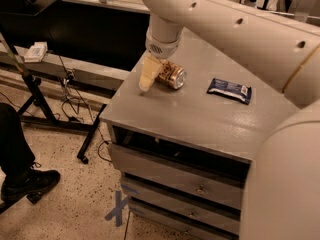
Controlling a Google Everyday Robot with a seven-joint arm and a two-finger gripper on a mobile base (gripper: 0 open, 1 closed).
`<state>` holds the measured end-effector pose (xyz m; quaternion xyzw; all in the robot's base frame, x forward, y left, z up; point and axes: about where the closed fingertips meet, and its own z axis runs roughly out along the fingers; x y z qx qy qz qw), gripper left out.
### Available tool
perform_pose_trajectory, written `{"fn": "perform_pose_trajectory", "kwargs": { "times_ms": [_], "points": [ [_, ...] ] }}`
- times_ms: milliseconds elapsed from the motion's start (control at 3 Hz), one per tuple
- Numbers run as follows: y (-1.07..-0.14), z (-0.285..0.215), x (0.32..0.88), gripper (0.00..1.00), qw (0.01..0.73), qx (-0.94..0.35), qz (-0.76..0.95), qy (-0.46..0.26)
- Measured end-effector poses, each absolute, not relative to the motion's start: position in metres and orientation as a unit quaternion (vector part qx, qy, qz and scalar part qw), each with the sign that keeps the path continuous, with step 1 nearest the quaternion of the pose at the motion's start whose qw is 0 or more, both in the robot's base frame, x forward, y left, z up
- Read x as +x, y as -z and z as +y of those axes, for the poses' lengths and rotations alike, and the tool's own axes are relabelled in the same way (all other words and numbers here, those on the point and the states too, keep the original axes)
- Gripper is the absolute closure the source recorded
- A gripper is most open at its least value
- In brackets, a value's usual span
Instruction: Place orange can upright
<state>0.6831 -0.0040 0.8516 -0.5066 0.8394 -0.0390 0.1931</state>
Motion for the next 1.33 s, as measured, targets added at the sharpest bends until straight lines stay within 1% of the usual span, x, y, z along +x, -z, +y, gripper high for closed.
{"fn": "perform_pose_trajectory", "kwargs": {
  "times_ms": [333, 667, 1000, 1333],
  "points": [
    [-0.845, -0.014, 0.694, 0.17, 0.175, -0.500, 0.846, 0.065],
    [-0.859, -0.028, 0.698, 0.40, 0.173, -0.493, 0.849, 0.075],
    [-0.887, -0.034, 0.697, 0.64, 0.195, -0.491, 0.847, 0.054],
    [-0.904, -0.032, 0.693, 0.87, 0.213, -0.492, 0.844, 0.015]
  ]
}}
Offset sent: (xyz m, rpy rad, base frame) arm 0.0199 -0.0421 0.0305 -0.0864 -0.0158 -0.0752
